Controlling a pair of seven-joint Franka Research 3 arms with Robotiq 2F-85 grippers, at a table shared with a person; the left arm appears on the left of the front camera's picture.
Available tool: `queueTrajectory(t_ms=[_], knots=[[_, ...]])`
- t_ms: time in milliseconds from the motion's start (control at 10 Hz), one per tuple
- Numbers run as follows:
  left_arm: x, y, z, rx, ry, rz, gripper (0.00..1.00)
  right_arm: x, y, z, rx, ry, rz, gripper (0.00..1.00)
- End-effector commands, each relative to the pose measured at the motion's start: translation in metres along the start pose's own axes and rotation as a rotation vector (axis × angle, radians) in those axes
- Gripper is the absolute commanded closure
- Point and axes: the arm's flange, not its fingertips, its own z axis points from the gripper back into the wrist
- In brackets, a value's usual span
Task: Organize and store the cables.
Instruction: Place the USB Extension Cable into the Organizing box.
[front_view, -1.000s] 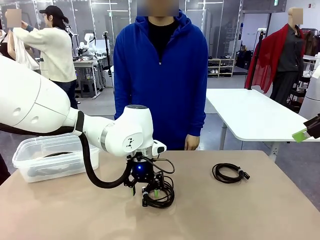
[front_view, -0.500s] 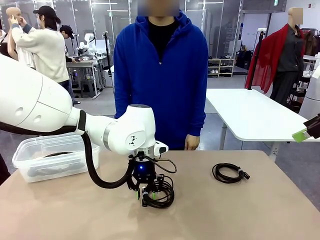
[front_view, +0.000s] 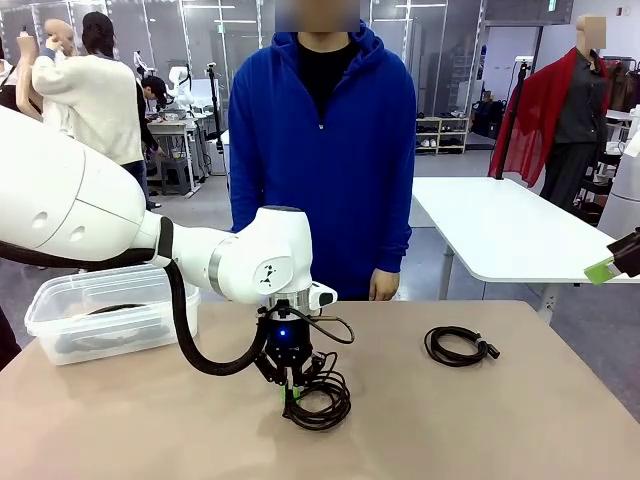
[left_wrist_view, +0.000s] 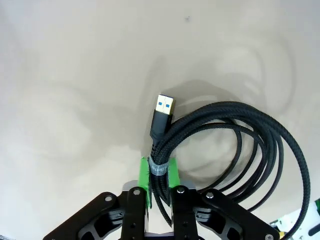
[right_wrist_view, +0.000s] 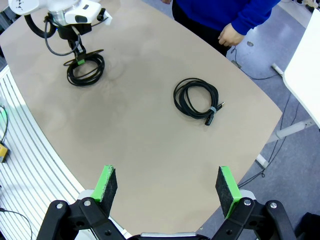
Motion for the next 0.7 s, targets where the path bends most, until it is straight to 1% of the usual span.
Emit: queueTrajectory(t_ms=[0, 300, 400, 500, 600], knots=[[0.006, -0.002, 0.0, -0.014, 0.018, -0.007, 1.0, -0.002, -0.001, 0.0, 0.006, -0.004, 0.004, 0.0], [0.006, -0.001, 0.007, -0.005, 0.008, -0.002, 1.0, -0.002, -0.001, 0.0, 0.006, -0.004, 0.004, 0.0], [0.005, 0.001, 0.014, -0.002, -0.009, 0.0, 1.0, -0.002, -0.001, 0.0, 0.006, -0.004, 0.004, 0.0], [0.002, 0.006, 0.025, 0.011, -0.036, 0.009, 0.88, -0.002, -0.001, 0.0, 0.006, -0.004, 0.004, 0.0], [-0.004, 0.011, 0.04, 0.023, -0.07, 0.012, 0.88, -0.002, -0.001, 0.0, 0.006, -0.004, 0.004, 0.0]])
